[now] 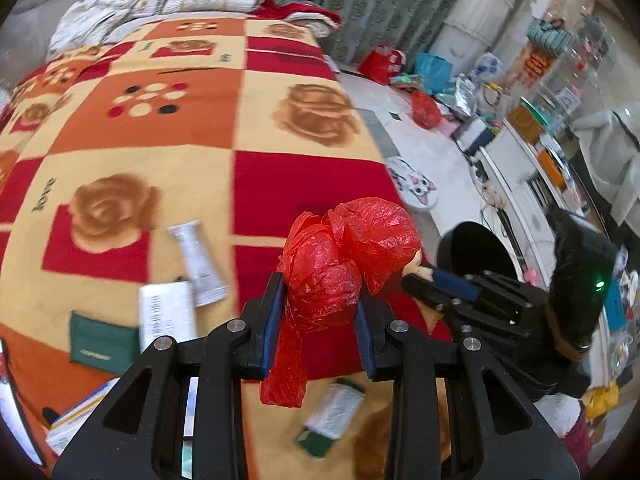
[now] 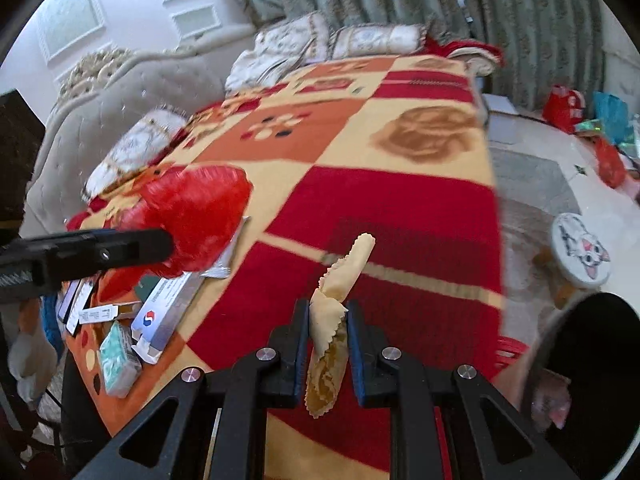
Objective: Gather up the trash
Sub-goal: 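Carry the red bag and beige cloth over the black bin and open both tools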
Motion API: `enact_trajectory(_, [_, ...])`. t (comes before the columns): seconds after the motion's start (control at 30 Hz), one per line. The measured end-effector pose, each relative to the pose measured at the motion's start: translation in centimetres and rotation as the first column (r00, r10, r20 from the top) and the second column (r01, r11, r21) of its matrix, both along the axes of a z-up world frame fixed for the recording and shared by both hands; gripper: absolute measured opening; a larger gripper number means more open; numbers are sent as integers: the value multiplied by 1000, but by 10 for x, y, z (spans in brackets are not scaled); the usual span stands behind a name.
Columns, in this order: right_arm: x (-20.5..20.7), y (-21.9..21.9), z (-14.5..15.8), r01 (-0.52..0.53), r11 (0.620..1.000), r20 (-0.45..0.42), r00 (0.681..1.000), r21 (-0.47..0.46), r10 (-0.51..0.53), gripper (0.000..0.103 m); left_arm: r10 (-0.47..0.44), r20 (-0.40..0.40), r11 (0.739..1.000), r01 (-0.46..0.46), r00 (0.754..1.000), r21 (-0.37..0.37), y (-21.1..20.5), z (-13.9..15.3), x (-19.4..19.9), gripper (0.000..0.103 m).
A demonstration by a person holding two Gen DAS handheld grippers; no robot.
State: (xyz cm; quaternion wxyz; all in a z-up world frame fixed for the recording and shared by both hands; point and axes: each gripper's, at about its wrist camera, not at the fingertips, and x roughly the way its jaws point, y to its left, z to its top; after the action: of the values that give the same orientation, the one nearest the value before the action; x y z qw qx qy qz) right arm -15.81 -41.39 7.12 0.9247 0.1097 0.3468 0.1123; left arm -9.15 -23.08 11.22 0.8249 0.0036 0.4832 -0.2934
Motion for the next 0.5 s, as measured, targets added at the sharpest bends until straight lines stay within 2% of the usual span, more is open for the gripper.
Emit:
enact_trajectory(0.23, [-37, -62, 9, 136, 991, 21, 991, 3, -136, 17, -102, 8, 995, 102, 995, 3, -67, 5, -16, 30])
enact_trajectory(0.5, [-74, -137, -5, 300, 953, -10, 954, 48, -300, 17, -201, 7, 979, 201, 980, 25, -137, 3, -34, 30])
